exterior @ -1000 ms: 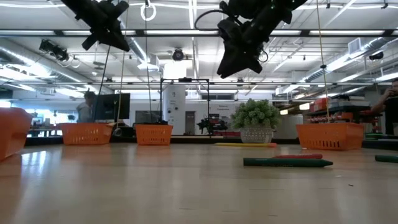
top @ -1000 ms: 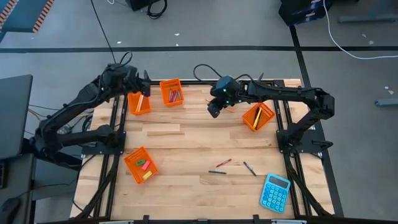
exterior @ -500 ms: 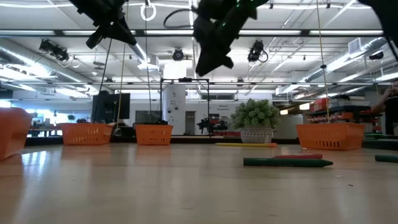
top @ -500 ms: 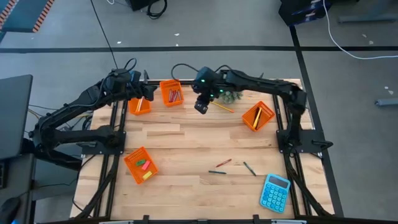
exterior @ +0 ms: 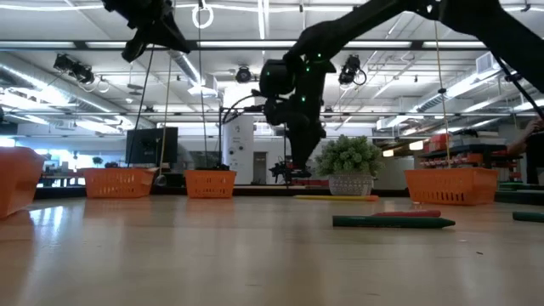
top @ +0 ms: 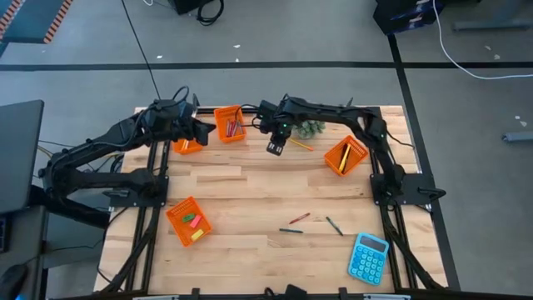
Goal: Sort crayons/erasers/pens/pencils in bins
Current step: Put the yellow pencil into the top left orange bin
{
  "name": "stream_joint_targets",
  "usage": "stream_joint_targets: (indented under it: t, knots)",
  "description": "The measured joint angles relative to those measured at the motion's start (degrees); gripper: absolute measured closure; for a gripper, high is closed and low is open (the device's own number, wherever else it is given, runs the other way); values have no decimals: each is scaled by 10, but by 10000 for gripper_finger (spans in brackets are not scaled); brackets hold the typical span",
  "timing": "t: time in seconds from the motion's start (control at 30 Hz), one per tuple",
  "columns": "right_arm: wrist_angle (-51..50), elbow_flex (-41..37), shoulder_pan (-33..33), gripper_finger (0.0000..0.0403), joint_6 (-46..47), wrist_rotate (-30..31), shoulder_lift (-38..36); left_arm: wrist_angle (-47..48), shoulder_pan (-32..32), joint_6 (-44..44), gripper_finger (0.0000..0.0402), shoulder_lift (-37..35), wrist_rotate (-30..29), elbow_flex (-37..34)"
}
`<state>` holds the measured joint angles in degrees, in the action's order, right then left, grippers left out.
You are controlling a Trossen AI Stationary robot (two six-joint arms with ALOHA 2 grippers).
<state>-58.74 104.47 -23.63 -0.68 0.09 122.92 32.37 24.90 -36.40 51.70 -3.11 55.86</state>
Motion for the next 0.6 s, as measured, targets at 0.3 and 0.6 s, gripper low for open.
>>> stream_joint_targets:
  t: [0.3,0.6]
  knots:
    - [11,0,-25,304,-10,25,41,0,-8,15,374,0,0,0]
    - [30,0,-30,281,-28,56,58,0,-8,11,384,0,0,0]
